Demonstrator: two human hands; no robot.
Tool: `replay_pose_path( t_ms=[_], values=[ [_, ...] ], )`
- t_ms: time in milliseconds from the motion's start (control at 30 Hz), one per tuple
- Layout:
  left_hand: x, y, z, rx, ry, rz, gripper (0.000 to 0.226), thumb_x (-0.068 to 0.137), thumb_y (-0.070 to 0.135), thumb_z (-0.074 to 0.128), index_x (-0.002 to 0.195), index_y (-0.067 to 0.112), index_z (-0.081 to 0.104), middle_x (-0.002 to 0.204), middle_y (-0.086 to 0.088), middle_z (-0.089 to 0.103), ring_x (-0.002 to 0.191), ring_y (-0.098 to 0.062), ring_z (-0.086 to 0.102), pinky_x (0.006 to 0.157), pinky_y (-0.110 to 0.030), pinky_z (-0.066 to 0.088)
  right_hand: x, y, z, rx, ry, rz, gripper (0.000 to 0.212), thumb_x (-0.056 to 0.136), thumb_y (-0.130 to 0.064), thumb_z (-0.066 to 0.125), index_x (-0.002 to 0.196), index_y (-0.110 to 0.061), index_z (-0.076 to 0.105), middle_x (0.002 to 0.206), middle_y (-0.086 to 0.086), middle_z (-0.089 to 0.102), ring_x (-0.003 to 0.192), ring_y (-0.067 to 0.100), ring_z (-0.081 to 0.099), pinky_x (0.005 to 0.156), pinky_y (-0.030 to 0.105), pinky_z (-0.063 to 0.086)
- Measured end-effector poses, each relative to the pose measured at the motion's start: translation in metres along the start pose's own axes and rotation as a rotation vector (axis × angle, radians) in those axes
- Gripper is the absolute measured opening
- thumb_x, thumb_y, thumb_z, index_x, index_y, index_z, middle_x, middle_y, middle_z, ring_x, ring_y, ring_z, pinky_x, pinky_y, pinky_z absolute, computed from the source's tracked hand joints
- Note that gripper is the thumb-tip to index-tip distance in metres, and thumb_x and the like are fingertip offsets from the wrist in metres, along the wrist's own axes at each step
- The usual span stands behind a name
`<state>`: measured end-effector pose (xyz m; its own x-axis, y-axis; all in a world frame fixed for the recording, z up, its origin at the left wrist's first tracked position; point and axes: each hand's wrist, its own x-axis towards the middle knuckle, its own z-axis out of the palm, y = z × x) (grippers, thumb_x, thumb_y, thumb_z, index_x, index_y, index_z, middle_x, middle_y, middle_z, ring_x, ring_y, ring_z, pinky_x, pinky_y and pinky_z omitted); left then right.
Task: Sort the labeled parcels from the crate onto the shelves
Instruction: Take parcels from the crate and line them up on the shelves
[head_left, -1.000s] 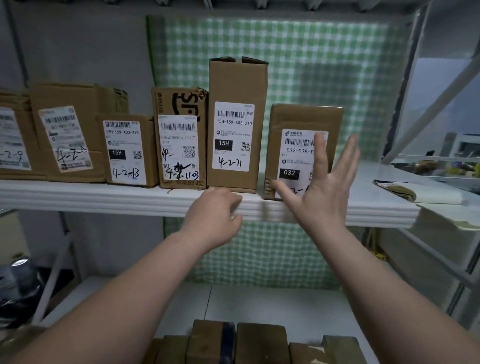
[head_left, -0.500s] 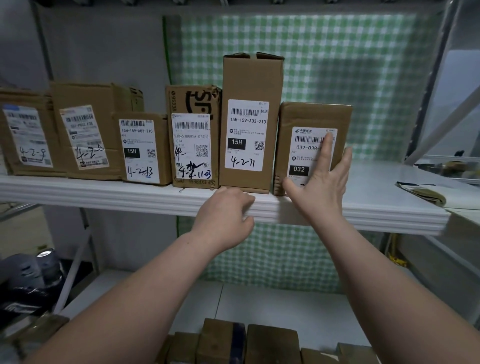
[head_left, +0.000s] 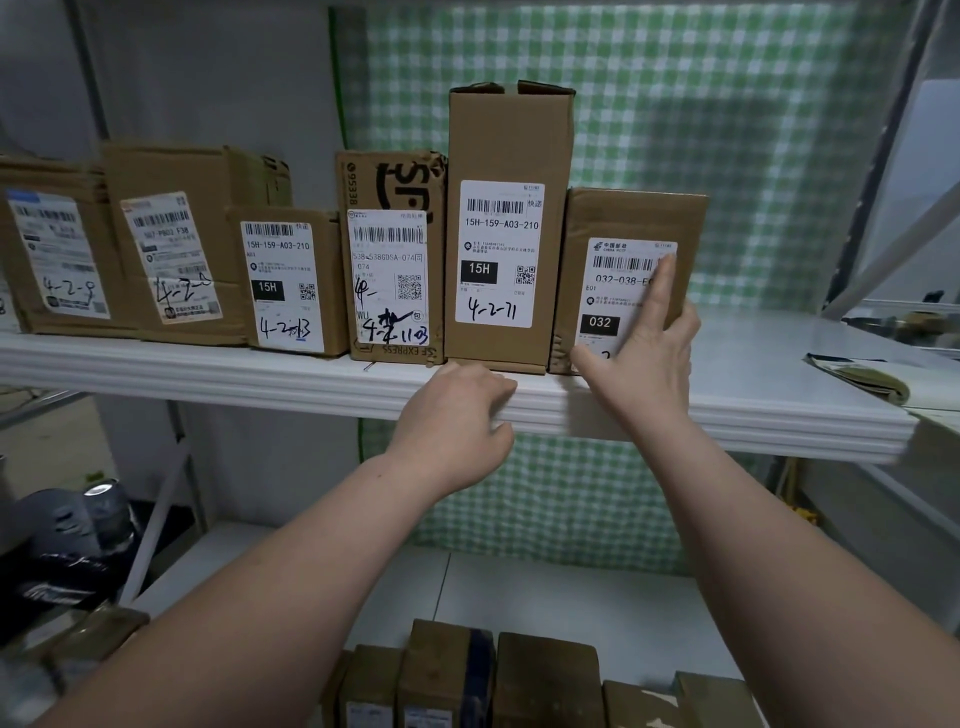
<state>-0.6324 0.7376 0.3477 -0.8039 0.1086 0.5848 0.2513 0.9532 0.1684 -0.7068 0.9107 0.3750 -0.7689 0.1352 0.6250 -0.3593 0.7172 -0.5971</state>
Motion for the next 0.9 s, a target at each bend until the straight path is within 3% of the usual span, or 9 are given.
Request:
replay_pose_path(
  t_ms=[133, 233, 367, 467, 567, 667, 767, 900],
  values=[
    [-0.002, 0.0, 0.001, 0.004, -0.017, -0.013, 0.031, 0.083, 0.027, 0.055, 0.11, 0.016, 0.062, 0.114, 0.002, 0.06, 0.106, -0.018, 0.045, 0.087, -0.035, 0.045, -0.007, 0.001, 0.001, 0.063, 0.046, -0.014, 0.108, 0.078, -0.039, 0.066, 0.155, -0.033, -0.009, 0.157, 0.023, 0.006, 0.138, 0.045, 0.025, 0.115, 0.052, 0.025],
    [-0.004, -0.001, -0.002, 0.002, -0.074, 0.006, 0.044, 0.084, 0.028, 0.057, 0.127, 0.02, 0.056, 0.133, 0.002, 0.055, 0.122, -0.02, 0.044, 0.1, -0.034, 0.039, -0.023, -0.002, 0.002, 0.092, 0.084, -0.037, 0.1, 0.08, -0.035, 0.065, 0.156, -0.03, 0.0, 0.159, 0.021, 0.0, 0.144, 0.042, 0.014, 0.116, 0.05, 0.02],
    [-0.015, -0.007, -0.013, -0.077, -0.15, -0.024, 0.055, 0.088, 0.026, 0.056, 0.141, 0.024, 0.045, 0.149, 0.004, 0.041, 0.136, -0.017, 0.036, 0.112, -0.033, 0.029, -0.056, -0.019, 0.002, 0.081, 0.155, -0.039, 0.078, 0.08, -0.026, 0.063, 0.15, -0.022, 0.027, 0.157, 0.015, 0.013, 0.139, 0.036, 0.022, 0.108, 0.044, 0.031],
    [-0.041, -0.019, -0.029, -0.098, -0.134, -0.042, 0.047, 0.089, 0.025, 0.056, 0.135, 0.022, 0.052, 0.139, 0.001, 0.052, 0.128, -0.017, 0.045, 0.106, -0.03, 0.035, -0.084, -0.038, 0.005, 0.114, 0.121, -0.094, 0.051, 0.081, -0.021, 0.061, 0.131, -0.014, 0.053, 0.136, 0.008, 0.046, 0.124, 0.026, 0.043, 0.092, 0.03, 0.035],
    [-0.086, -0.041, -0.049, -0.094, -0.111, -0.072, 0.04, 0.088, 0.024, 0.057, 0.128, 0.021, 0.06, 0.124, 0.0, 0.063, 0.107, -0.014, 0.056, 0.089, -0.023, 0.041, -0.117, -0.066, 0.018, 0.143, -0.029, -0.117, 0.027, 0.085, -0.023, 0.059, 0.11, -0.017, 0.068, 0.1, -0.004, 0.066, 0.094, 0.019, 0.062, 0.074, 0.025, 0.039],
    [-0.149, -0.076, -0.079, -0.072, -0.14, -0.128, 0.034, 0.089, 0.026, 0.056, 0.122, 0.02, 0.064, 0.113, 0.001, 0.065, 0.088, -0.007, 0.054, 0.078, -0.018, 0.038, -0.166, -0.11, 0.042, 0.18, -0.124, -0.122, 0.018, 0.087, -0.025, 0.058, 0.097, -0.02, 0.072, 0.078, -0.01, 0.063, 0.078, 0.016, 0.063, 0.067, 0.026, 0.042],
    [-0.231, -0.124, -0.12, -0.053, -0.155, -0.273, 0.027, 0.088, 0.023, 0.057, 0.111, 0.017, 0.07, 0.104, -0.003, 0.069, 0.091, -0.016, 0.061, 0.076, -0.021, 0.042, -0.233, -0.165, 0.081, 0.262, -0.264, -0.137, 0.015, 0.087, -0.024, 0.059, 0.093, -0.019, 0.073, 0.076, -0.007, 0.065, 0.077, 0.017, 0.063, 0.069, 0.031, 0.05],
    [-0.353, -0.191, -0.183, -0.043, -0.139, -0.559, 0.014, 0.084, 0.018, 0.059, 0.074, 0.02, 0.068, 0.073, 0.005, 0.065, 0.074, -0.015, 0.058, 0.067, -0.024, 0.042, -0.341, -0.253, 0.135, 0.402, -0.457, -0.189, 0.009, 0.084, -0.019, 0.064, 0.081, -0.018, 0.073, 0.066, -0.007, 0.057, 0.071, 0.016, 0.058, 0.063, 0.025, 0.033]
  ],
)
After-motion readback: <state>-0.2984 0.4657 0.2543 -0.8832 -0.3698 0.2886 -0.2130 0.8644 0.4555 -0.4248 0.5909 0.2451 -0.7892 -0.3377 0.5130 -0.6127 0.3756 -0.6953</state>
